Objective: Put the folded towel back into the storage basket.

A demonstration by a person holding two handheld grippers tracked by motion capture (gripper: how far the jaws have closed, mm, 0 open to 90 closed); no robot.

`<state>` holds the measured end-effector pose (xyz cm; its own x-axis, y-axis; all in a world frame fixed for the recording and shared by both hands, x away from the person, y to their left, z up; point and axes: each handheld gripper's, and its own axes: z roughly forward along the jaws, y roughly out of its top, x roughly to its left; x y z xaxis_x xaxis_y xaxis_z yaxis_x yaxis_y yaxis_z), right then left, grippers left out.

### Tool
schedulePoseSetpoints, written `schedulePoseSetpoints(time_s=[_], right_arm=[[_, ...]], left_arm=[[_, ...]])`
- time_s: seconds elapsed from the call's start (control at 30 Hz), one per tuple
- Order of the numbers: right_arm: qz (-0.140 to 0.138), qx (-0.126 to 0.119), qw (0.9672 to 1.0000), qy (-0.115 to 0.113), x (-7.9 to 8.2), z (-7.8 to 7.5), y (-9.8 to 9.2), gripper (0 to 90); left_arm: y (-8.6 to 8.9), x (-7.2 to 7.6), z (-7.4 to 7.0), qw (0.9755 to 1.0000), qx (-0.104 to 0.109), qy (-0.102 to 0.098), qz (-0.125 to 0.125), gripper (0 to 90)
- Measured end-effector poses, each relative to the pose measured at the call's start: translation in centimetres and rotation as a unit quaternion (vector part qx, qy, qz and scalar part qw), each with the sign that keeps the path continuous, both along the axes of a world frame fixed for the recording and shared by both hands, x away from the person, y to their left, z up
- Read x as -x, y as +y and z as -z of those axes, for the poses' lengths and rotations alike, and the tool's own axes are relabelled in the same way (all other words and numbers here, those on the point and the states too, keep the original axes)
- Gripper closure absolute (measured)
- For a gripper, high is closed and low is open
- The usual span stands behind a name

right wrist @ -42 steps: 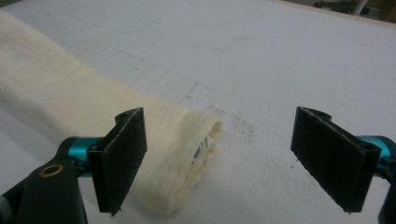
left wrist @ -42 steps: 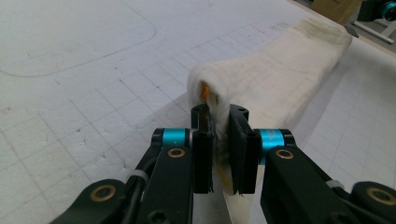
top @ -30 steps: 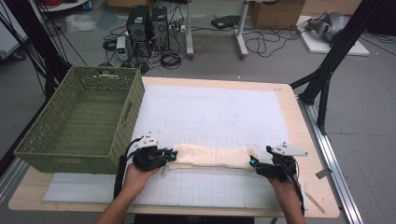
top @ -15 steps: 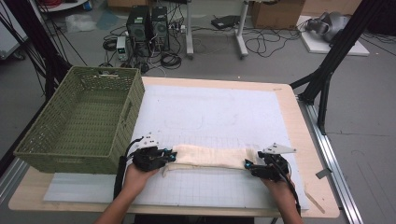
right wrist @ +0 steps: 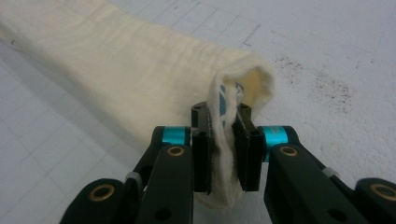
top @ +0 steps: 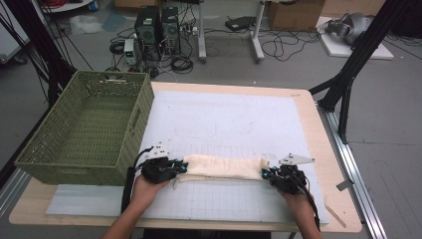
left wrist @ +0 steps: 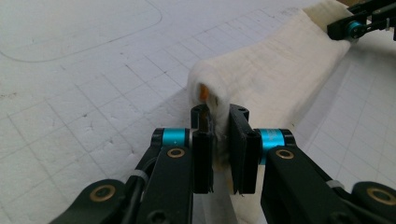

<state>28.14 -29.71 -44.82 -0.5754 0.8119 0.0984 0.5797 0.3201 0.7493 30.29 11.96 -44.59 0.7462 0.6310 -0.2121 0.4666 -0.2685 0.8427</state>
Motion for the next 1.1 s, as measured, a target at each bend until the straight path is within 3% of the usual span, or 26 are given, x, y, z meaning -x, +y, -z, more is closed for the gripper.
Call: schedulePoseSetpoints(time_s=[0.2, 0.53, 1.1], right_arm=[[-0.012, -0.001, 0.9998, -0.017, 0.1, 0.1, -0.2, 80.3], [-0.008, -0.008, 0.9989, -0.045, 0.3, -0.6, -0.6, 81.1], [-0.016, -0.038, 0.9937, -0.105, 0.9, -2.6, -1.2, 81.3]], left_arm=[[0.0, 0.0, 0.0, 1.0000, 0.000, -0.003, 0.001, 80.5], [0.3, 0.2, -0.5, 0.9997, 0.011, -0.020, -0.001, 81.0], [1.0, 0.8, -2.2, 0.9966, 0.057, -0.059, 0.003, 81.7]])
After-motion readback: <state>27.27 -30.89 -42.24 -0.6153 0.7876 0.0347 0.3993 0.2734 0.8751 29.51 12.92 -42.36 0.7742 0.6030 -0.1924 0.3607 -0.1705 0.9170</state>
